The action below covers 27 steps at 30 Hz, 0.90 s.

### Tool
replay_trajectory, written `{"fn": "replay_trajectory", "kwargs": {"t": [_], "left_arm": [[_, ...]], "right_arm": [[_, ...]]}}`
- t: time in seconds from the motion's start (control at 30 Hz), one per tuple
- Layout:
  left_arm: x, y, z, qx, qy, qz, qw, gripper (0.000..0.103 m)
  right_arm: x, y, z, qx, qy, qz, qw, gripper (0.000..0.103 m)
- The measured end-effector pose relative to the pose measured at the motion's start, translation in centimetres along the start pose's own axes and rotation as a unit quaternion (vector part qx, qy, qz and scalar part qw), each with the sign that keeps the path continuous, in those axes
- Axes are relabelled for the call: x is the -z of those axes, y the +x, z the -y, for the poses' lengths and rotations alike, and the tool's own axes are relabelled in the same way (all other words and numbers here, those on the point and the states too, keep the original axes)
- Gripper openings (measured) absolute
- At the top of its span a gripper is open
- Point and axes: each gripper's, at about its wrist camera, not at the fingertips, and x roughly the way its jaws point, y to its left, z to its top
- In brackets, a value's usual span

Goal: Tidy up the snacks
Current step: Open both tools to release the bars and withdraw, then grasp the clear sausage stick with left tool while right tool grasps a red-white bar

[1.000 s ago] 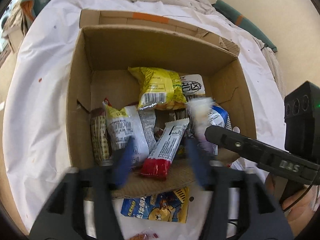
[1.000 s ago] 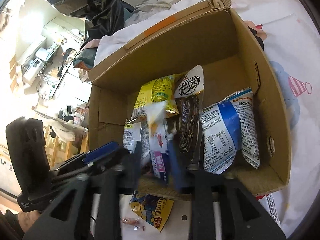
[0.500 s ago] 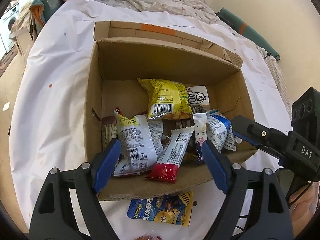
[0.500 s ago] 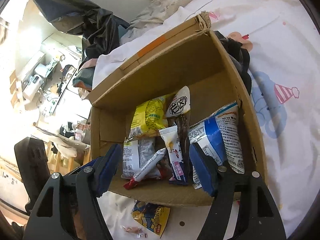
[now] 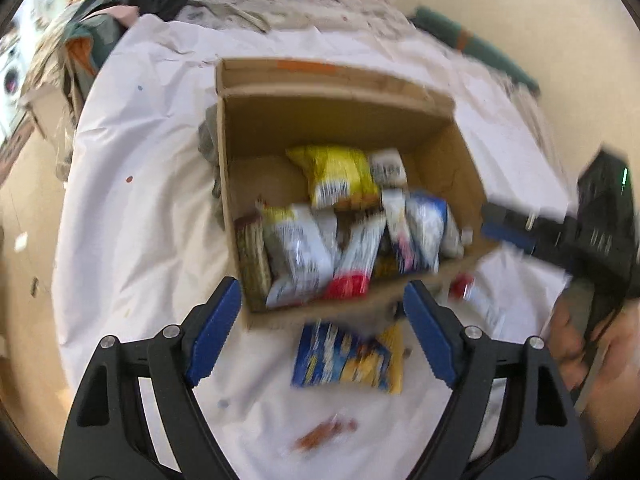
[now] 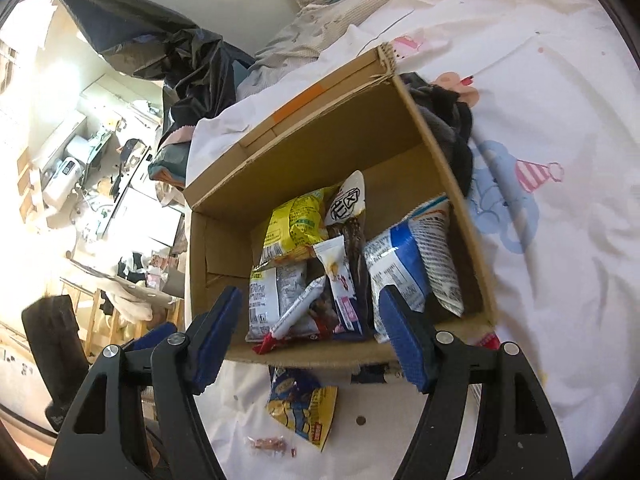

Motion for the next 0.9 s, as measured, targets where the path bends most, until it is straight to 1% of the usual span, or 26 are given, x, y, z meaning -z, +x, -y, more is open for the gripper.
{"fn": "replay_trajectory", "kwargs": {"t": [0.03, 0.07, 0.1, 0.13, 0.17, 0.23, 0.3, 0.37, 0.43, 0.5, 0.53, 0.57, 0.6, 0.63, 0.67, 0.7, 0.73, 0.8, 0.83, 0.9], "left_arm": [[0.6, 0.1, 0.2, 0.002, 0.016, -0.019, 0.9997, 0.081], [1.5, 0.7, 0.5, 0.001, 0.034, -0.049, 0.9982, 0.081], [2.5, 1.4, 0.7, 0.004, 0.052, -0.084, 0.9951, 0.081], [3.3, 2.0, 0.9, 0.009, 0.063, -0.107, 0.9922, 0.081], [4.4, 2.7, 1.2, 0.013, 0.076, -0.136, 0.9877, 0.081], [6.4, 4.2, 2.0, 0.005, 0.101, -0.186, 0.9773, 0.081], [7.7, 5.1, 2.8, 0.004, 0.125, -0.205, 0.9709, 0.081], [8.7, 6.1, 3.6, -0.004, 0.152, -0.224, 0.9627, 0.081], [9.6, 7.4, 3.7, -0.008, 0.162, -0.253, 0.9537, 0.078], [10.3, 8.6, 3.5, -0.022, 0.164, -0.276, 0.9469, 0.062], [10.4, 9.0, 3.4, -0.028, 0.166, -0.281, 0.9449, 0.057], [10.6, 9.2, 3.4, -0.033, 0.167, -0.285, 0.9435, 0.035], [10.6, 9.3, 3.3, -0.035, 0.168, -0.286, 0.9427, 0.014], [10.5, 9.1, 3.4, -0.039, 0.168, -0.286, 0.9426, 0.014], [10.4, 8.8, 3.6, -0.036, 0.169, -0.282, 0.9436, 0.012], [10.2, 8.3, 3.8, -0.028, 0.169, -0.276, 0.9458, 0.012], [9.8, 7.6, 4.1, -0.013, 0.163, -0.269, 0.9493, 0.012], [9.2, 6.2, 4.4, 0.021, 0.142, -0.252, 0.9572, 0.012], [8.8, 5.7, 4.4, 0.032, 0.130, -0.244, 0.9605, 0.012], [8.3, 5.0, 4.1, 0.051, 0.100, -0.230, 0.9668, 0.012]], "right_arm": [[0.2, -0.5, 0.0, 0.002, -0.002, 0.004, 1.000, 0.074], [0.3, -1.1, 0.0, 0.005, -0.002, 0.008, 1.000, 0.074], [0.4, -1.4, 0.1, 0.007, -0.002, 0.010, 1.000, 0.074], [0.6, -1.9, 0.3, 0.012, 0.000, 0.011, 1.000, 0.074], [0.7, -2.3, 0.6, 0.018, 0.000, 0.013, 1.000, 0.074], [0.9, -3.3, 1.1, 0.025, 0.005, 0.021, 0.999, 0.074], [0.9, -4.0, 1.6, 0.028, 0.012, 0.025, 0.999, 0.074], [1.0, -4.6, 2.1, 0.032, 0.017, 0.028, 0.999, 0.074], [1.1, -5.1, 2.5, 0.038, 0.020, 0.029, 0.999, 0.074], [1.3, -5.4, 3.0, 0.043, 0.024, 0.027, 0.998, 0.074], [1.4, -5.4, 3.2, 0.049, 0.025, 0.024, 0.998, 0.074], [1.5, -5.3, 3.4, 0.058, 0.026, 0.018, 0.998, 0.074], [1.6, -5.1, 3.8, 0.074, 0.024, 0.007, 0.997, 0.074], [1.9, -4.4, 4.0, 0.110, 0.015, -0.015, 0.994, 0.074], [2.3, -3.2, 4.1, 0.165, -0.006, -0.045, 0.985, 0.074], [2.8, -1.9, 4.4, 0.206, -0.022, -0.076, 0.975, 0.074], [3.5, 0.0, 4.8, 0.236, -0.034, -0.119, 0.964, 0.074], [4.3, 2.4, 4.8, 0.262, -0.062, -0.162, 0.949, 0.073], [4.6, 3.7, 4.6, 0.285, -0.088, -0.177, 0.938, 0.073], [4.9, 5.2, 4.6, 0.302, -0.113, -0.195, 0.926, 0.073]]}}
